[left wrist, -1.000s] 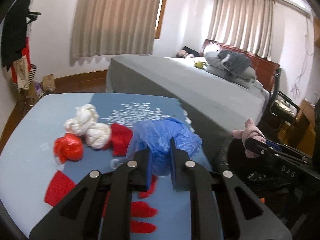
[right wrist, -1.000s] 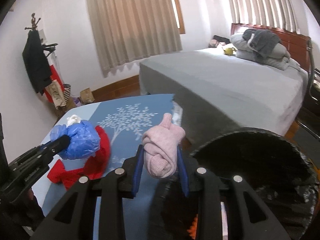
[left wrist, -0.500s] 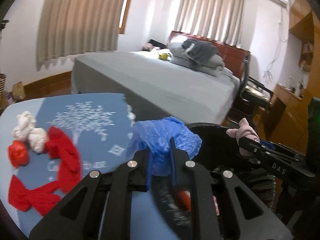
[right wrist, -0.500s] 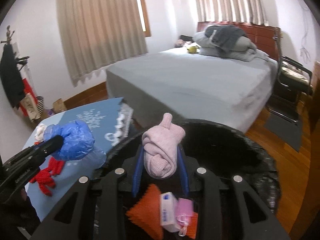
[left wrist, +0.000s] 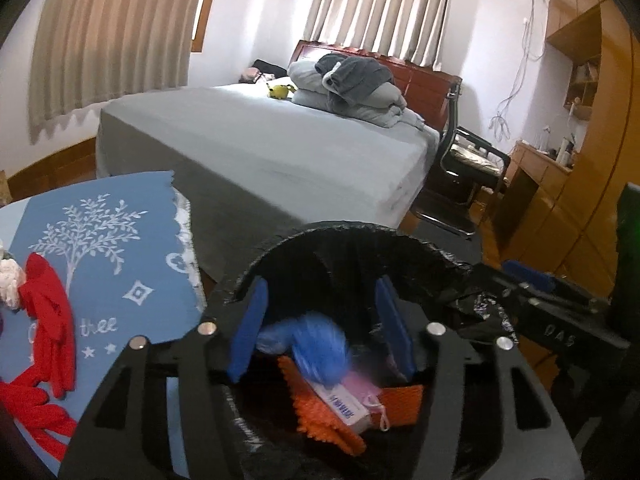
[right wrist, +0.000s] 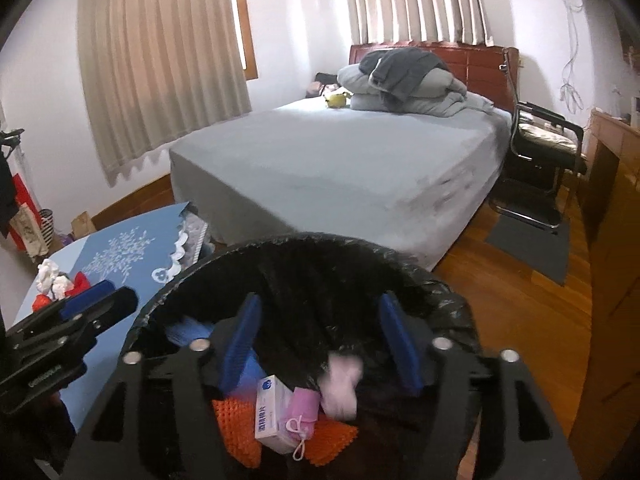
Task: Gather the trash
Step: 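Move both open tools back over the remaining items on the table, then lower the left tool onto a red glove and close it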
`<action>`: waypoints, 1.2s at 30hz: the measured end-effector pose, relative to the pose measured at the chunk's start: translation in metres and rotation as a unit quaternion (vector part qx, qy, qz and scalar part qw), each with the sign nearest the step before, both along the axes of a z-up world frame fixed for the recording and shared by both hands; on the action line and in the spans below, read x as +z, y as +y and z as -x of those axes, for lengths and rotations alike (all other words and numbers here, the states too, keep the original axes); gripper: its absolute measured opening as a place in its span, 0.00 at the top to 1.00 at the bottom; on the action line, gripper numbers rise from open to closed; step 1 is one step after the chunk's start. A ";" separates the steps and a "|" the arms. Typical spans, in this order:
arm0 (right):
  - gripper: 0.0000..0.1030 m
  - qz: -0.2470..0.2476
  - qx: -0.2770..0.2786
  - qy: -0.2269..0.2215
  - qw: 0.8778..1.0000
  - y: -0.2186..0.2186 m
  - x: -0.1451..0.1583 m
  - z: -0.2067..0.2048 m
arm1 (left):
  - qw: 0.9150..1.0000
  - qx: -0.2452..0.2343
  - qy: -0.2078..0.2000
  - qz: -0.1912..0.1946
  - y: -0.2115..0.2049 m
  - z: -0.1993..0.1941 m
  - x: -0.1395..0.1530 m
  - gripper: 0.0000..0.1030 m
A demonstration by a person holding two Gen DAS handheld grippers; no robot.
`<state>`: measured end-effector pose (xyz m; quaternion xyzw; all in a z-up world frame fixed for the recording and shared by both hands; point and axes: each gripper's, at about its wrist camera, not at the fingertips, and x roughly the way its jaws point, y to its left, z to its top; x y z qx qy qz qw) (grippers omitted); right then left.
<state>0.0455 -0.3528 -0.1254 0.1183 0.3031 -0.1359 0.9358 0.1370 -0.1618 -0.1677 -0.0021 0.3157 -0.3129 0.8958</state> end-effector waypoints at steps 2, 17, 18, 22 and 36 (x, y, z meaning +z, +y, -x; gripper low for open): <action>0.22 0.002 -0.003 -0.004 1.000 0.001 0.001 -0.001 | 1.000 0.014 -0.007 -0.006 0.009 0.000 0.001 0.39; 0.06 -0.006 0.091 -0.022 0.996 0.089 0.007 -0.043 | 0.974 0.210 -0.034 -0.071 0.159 -0.013 0.011 0.19; 0.06 -0.008 0.104 -0.024 0.994 0.100 0.007 -0.048 | 0.971 0.227 -0.030 -0.074 0.173 -0.013 0.009 0.19; 0.06 -0.010 0.145 -0.029 0.989 0.138 0.007 -0.065 | 0.959 0.268 -0.020 -0.088 0.211 -0.011 0.005 0.19; 0.06 -0.015 0.224 -0.016 0.974 0.225 -0.014 -0.106 | 0.953 0.282 0.045 -0.099 0.248 -0.010 -0.033 0.18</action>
